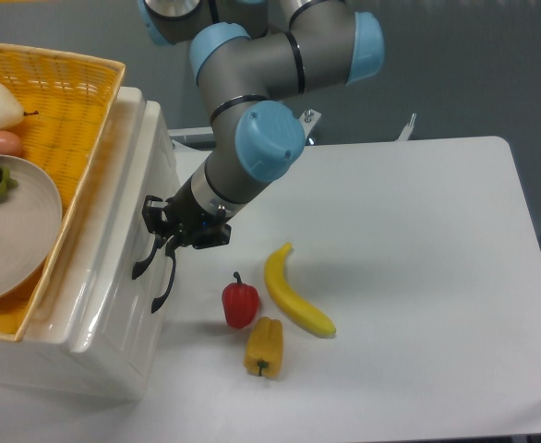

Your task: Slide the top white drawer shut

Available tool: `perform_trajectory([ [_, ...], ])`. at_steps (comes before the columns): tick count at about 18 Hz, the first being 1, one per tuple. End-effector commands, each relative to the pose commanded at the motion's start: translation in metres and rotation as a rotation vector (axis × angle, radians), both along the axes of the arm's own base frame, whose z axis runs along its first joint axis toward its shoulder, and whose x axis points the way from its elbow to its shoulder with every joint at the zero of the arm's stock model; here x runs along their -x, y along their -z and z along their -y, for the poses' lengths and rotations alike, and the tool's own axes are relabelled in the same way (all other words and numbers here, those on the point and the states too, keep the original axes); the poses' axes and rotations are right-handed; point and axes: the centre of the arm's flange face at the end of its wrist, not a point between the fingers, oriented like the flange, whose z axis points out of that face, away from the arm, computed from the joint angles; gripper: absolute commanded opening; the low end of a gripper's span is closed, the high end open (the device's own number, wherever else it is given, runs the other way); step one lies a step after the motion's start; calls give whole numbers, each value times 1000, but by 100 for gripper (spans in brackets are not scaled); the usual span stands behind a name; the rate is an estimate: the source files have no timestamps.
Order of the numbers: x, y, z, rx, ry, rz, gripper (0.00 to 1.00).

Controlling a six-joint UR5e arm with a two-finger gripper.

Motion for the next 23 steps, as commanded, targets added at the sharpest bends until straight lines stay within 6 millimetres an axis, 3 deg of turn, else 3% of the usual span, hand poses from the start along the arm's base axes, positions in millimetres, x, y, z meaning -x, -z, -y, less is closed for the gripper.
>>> perform_trajectory([
  [20, -3, 0, -16, -7, -26, -11, 27],
  [23, 12, -6, -7, -16, -45, -29, 30],
])
